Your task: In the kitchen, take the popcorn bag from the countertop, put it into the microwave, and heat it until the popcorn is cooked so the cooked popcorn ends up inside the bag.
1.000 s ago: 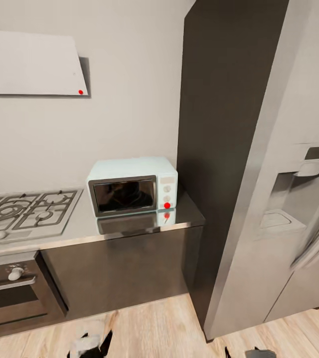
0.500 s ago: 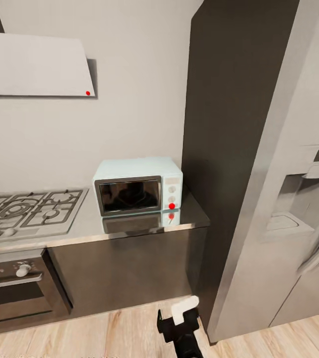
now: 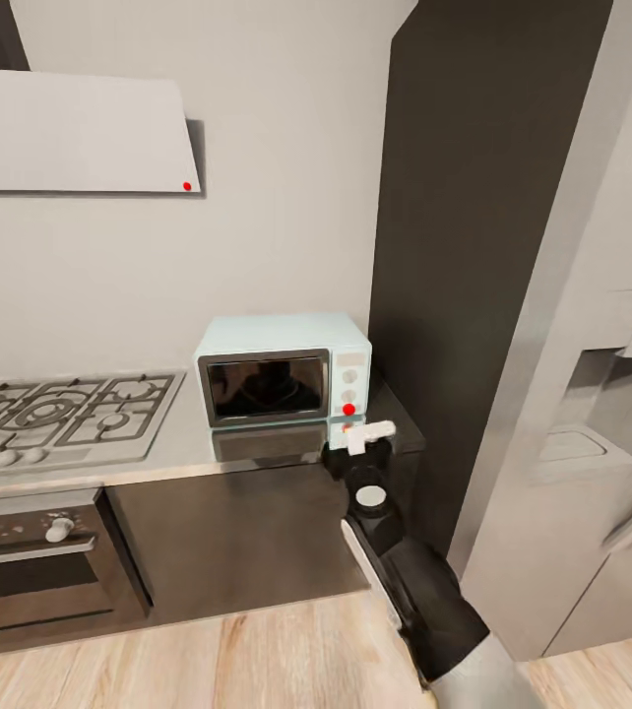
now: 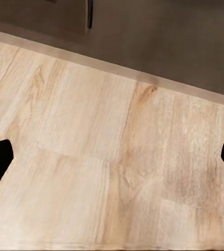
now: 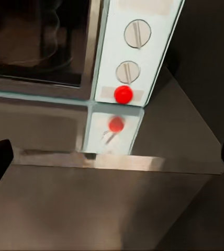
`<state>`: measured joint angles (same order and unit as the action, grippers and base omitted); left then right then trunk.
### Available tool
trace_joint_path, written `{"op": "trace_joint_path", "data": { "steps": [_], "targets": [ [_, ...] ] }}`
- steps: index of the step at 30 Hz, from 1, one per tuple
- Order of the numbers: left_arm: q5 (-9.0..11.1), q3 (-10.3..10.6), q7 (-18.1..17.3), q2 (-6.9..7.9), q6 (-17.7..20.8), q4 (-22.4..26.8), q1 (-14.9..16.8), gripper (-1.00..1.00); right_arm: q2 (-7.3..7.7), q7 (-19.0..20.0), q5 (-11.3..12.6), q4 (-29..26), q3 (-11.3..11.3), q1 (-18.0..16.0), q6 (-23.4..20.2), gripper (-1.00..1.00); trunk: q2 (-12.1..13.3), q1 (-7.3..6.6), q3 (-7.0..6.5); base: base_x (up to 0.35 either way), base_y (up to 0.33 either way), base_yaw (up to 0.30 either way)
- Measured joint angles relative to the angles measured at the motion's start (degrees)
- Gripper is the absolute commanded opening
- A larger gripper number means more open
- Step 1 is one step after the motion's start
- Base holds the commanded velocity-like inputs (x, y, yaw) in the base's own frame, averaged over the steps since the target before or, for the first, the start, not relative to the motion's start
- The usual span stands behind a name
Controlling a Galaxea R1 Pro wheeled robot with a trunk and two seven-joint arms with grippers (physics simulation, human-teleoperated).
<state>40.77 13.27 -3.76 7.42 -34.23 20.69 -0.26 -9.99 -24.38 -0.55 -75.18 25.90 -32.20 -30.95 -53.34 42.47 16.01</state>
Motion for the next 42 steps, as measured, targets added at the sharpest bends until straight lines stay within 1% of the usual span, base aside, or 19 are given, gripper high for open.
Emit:
{"op": "trace_joint_path", "data": {
  "steps": [2, 4, 5, 6, 7, 8, 9, 10, 11, 13, 14, 16, 19, 26, 29, 37, 40, 41, 42],
  "targets": [
    [0.2, -0.1, 0.0, 0.21, -0.4, -2.4, 0.0, 1.0, 0.0, -0.2, 1.9, 6.3, -1.6, -4.3, 2.8, 1.0, 0.0, 0.0, 0.0, 0.0, 0.0, 0.0],
    [1.1, -0.1, 0.1, 0.38, -1.8, -3.5, 0.0, 1.0, 0.0, -0.2, 3.3, 10.1, -2.5, -6.3, 5.0, 1.0, 0.0, 0.0, 0.01, 0.0, 0.0, 0.0],
    [2.1, -0.1, 0.1, 0.46, -3.3, -4.1, 0.0, 1.0, 0.0, -0.2, 3.9, 12.0, -2.8, -7.3, 6.0, 1.0, 0.0, 0.0, 0.0, 0.0, 0.0, 0.0],
    [5.2, -0.1, 0.1, 0.76, -7.4, -5.9, 0.0, 1.0, 0.0, -0.2, 5.2, 16.2, -3.5, -9.4, 8.3, 1.0, 0.0, 0.0, 0.01, 0.0, 0.0, 0.0],
    [7.2, 0.0, -0.1, 1.03, -9.6, -7.4, 0.0, 1.0, 0.0, -0.2, 5.7, 18.6, -3.8, -10.4, 9.6, 1.0, 0.0, 0.0, 0.01, 0.0, 0.0, 0.0],
    [10.3, 0.0, -1.1, 1.4, -12.3, -9.3, 0.0, 1.0, 0.0, -0.3, 6.4, 21.8, -4.3, -11.6, 11.2, 1.0, 0.0, 0.0, 0.01, 0.0, 0.0, 0.0],
    [12.1, 0.1, -2.7, 1.54, -13.6, -10.5, 0.0, 1.0, 0.0, -0.3, 6.8, 24.0, -4.5, -12.3, 12.3, 1.0, 0.0, 0.0, 0.01, 0.005, 0.0, 0.0],
    [14.9, 0.0, -5.9, 1.63, -14.6, -12.0, 0.0, 1.0, 0.0, -0.3, 7.4, 26.9, -4.9, -13.3, 13.9, -1.0, 0.0, 0.0, 0.01, 0.162, 0.0, 0.0],
    [18.9, -0.2, -9.9, 1.61, -15.0, -14.3, 0.0, 1.0, 0.0, -0.3, 8.3, 30.3, -5.6, -14.5, 16.1, -1.0, 0.0, -0.02, 0.01, 0.24, 0.0, 0.0],
    [25.3, -0.2, -13.0, 1.47, -15.5, -17.5, 0.0, 1.0, 0.0, -0.3, 9.9, 34.0, -6.1, -15.9, 18.8, -1.0, 0.0, -0.03, 0.0, 0.231, 0.0, 0.0],
    [26.8, -0.1, -13.6, 1.46, -15.6, -17.9, 0.0, 1.0, 0.0, -0.3, 10.3, 34.6, -6.1, -16.1, 19.3, -1.0, 0.0, -0.02, 0.0, 0.126, 0.0, 0.0],
    [28.9, 0.1, -15.1, 1.42, -15.8, -18.5, 0.0, 1.0, 0.0, -0.1, 10.9, 35.4, -6.2, -16.4, 20.0, -1.0, 0.0, -0.01, 0.0, 0.141, 0.05, 0.0],
    [29.6, 0.1, -16.4, 1.29, -15.9, -18.7, 0.0, 1.0, 0.0, 0.3, 11.0, 35.6, -6.2, -16.5, 20.1, -1.0, 0.0, -0.03, 0.0, 0.203, 0.118, 0.0],
    [29.2, 0.1, -16.6, 1.27, -15.7, -18.8, 0.0, 1.0, 0.0, 0.5, 11.2, 36.7, -6.2, -16.5, 20.1, -1.0, 0.0, -0.03, 0.0, 0.201, 0.166, 0.0],
    [29.0, 0.2, -16.6, 1.27, -15.6, -18.8, 0.0, 1.0, 0.0, 0.5, 11.2, 39.3, -6.3, -16.5, 20.1, -1.0, 0.0, -0.01, 0.0, 0.045, 0.037, 0.0],
    [28.9, 0.2, -16.6, 1.19, -15.8, -18.8, 0.0, 1.0, 0.0, 0.6, 11.2, 40.1, -6.4, -16.5, 20.2, -1.0, 0.0, -0.03, 0.0, 0.179, 0.003, 0.0],
    [28.9, 0.2, -16.6, 1.18, -15.8, -18.8, 0.0, 1.0, 0.0, 0.6, 11.2, 42.5, -6.5, -16.5, 21.2, -1.0, 0.0, -0.01, 0.0, 0.107, 0.0, 0.0],
    [28.9, 0.2, -16.6, 1.18, -15.7, -18.8, 0.0, 1.0, 0.0, 0.6, 11.2, 44.7, -6.5, -16.5, 22.9, -1.0, 0.0, -0.02, 0.01, 0.205, 0.0, 0.0],
    [28.9, 0.2, -16.6, 1.18, -15.7, -18.8, 0.0, 1.0, 0.0, 0.6, 11.2, 45.4, -6.5, -16.5, 23.4, -1.0, 0.0, -0.02, 0.0, 0.201, 0.0, 0.0]
  ]
}}
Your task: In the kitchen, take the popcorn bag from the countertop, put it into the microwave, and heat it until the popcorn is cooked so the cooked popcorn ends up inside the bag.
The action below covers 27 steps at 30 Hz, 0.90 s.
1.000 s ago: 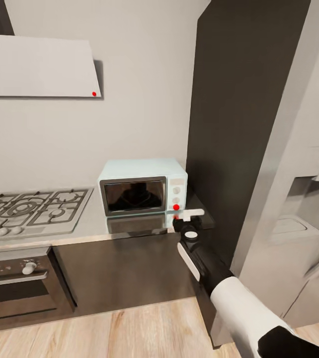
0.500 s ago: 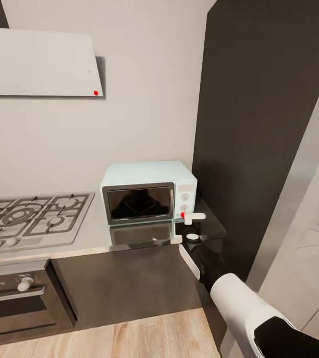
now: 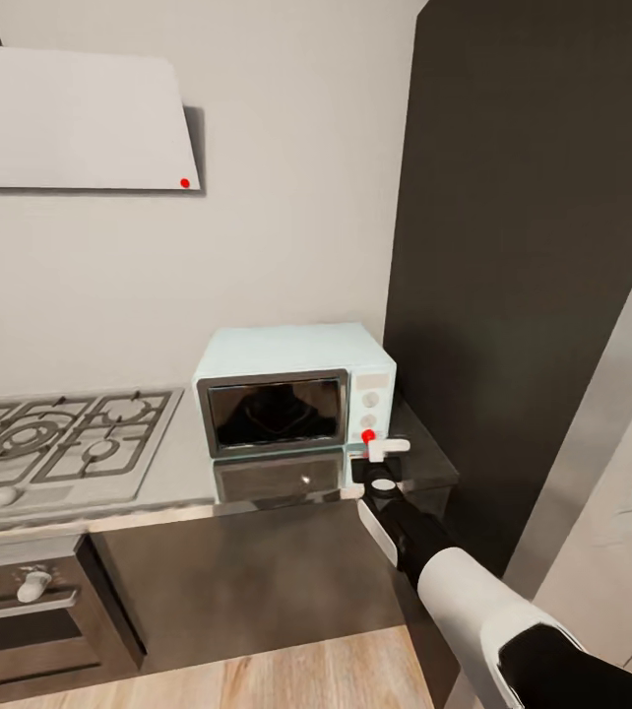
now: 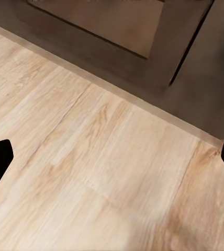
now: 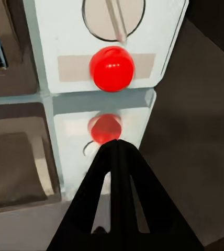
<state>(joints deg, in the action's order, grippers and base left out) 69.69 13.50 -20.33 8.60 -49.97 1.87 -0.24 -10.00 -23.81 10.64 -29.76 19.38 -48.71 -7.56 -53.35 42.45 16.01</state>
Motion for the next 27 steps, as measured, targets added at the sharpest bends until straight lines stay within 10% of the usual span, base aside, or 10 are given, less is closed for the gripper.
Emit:
{"op": "trace_joint_path", "data": {
  "steps": [27],
  "targets": [
    [0.0, 0.1, 0.0, -0.03, 0.2, -0.1, 0.0, 1.0, 0.0, 0.1, 2.8, 1.6, 0.1, 0.0, 0.8, -1.0, 0.0, 0.0, 0.0, 0.111, 0.0, 0.0]
  ]
}}
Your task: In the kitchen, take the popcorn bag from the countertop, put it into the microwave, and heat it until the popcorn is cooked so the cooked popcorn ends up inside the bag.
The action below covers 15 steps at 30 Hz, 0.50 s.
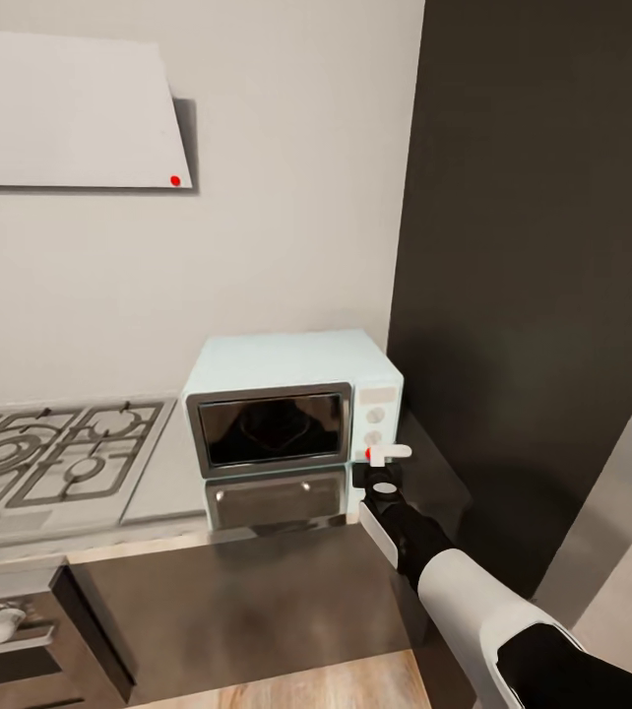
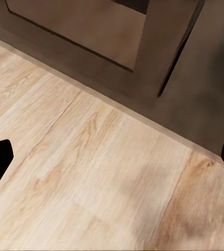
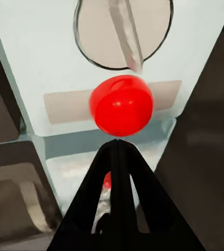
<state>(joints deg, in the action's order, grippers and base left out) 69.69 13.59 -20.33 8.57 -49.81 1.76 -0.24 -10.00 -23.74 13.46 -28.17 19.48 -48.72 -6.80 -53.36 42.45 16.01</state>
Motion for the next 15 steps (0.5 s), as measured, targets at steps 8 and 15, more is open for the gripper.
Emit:
{"op": "trace_joint_path", "data": {
  "steps": [8, 15],
  "targets": [
    [0.0, 0.0, 0.1, 0.0, 0.0, 0.0, 0.0, 1.0, 0.0, 0.0, 0.0, 0.0, 0.0, 0.0, 0.0, -1.0, 0.0, 0.0, 0.0, 0.11, -0.061, 0.0],
    [0.0, 0.0, 0.0, 0.03, 0.1, 0.0, 0.0, 1.0, 0.0, 0.0, 0.0, 0.0, 0.0, 0.0, 0.0, -1.0, 0.0, 0.02, 0.0, 0.013, -0.011, 0.0]
  ]
}}
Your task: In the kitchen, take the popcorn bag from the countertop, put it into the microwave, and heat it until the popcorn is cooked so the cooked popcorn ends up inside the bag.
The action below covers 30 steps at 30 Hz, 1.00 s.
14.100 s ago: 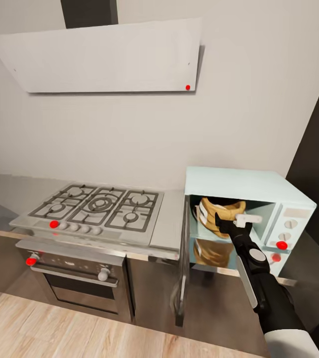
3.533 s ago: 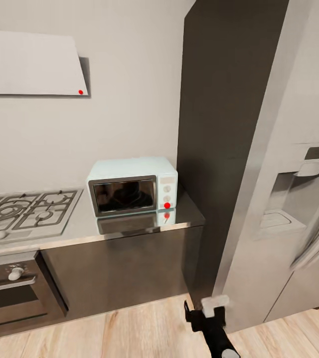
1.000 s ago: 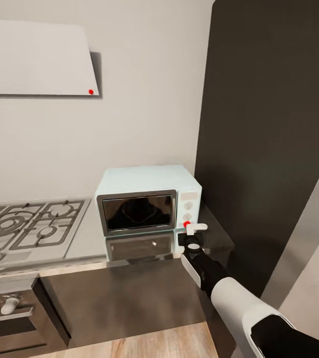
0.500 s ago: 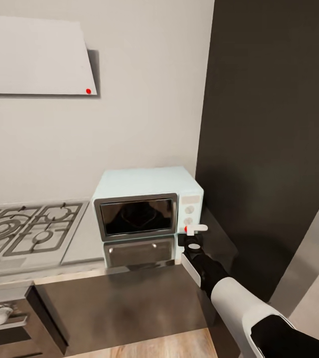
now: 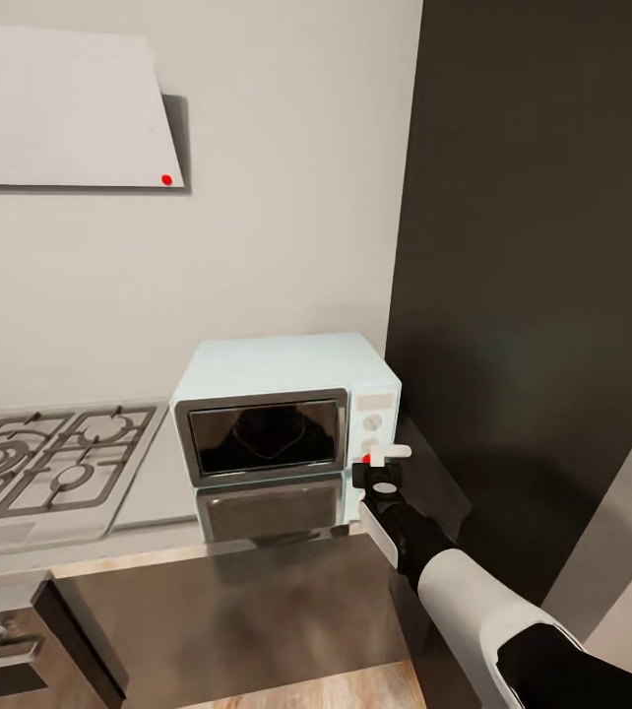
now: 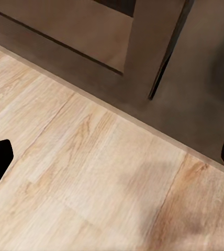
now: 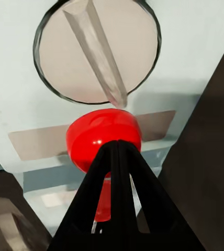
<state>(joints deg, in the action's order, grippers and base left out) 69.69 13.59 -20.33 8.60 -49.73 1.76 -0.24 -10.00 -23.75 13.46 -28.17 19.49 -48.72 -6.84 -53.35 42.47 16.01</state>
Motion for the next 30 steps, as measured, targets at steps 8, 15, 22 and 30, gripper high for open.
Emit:
{"op": "trace_joint_path", "data": {
  "steps": [8, 15, 22, 30],
  "targets": [
    [0.0, 0.0, 0.0, 0.0, 0.0, 0.0, 0.0, 1.0, 0.0, 0.0, 0.0, 0.1, -0.1, 0.0, 0.1, -1.0, 0.0, -0.01, 0.0, 0.059, 0.0, 0.0],
    [0.0, 0.0, 0.0, 0.0, 0.0, 0.0, 0.0, 1.0, 0.0, 0.0, 0.0, 0.1, -0.1, 0.0, 0.1, -1.0, 0.0, 0.0, 0.0, 0.009, 0.0, 0.0],
    [0.0, 0.0, 0.0, 0.0, 0.0, 0.0, 0.0, 1.0, 0.0, 0.0, 0.0, 0.1, -0.2, 0.0, 0.2, -1.0, 0.0, 0.0, 0.0, 0.0, 0.0, 0.0],
    [0.0, 0.0, 0.0, 0.0, 0.0, 0.0, 0.0, 1.0, 0.0, 0.0, 0.1, 3.2, -0.2, 0.0, 0.5, -1.0, 0.0, 0.0, 0.0, 0.0, 0.0, 0.0]
  ]
}}
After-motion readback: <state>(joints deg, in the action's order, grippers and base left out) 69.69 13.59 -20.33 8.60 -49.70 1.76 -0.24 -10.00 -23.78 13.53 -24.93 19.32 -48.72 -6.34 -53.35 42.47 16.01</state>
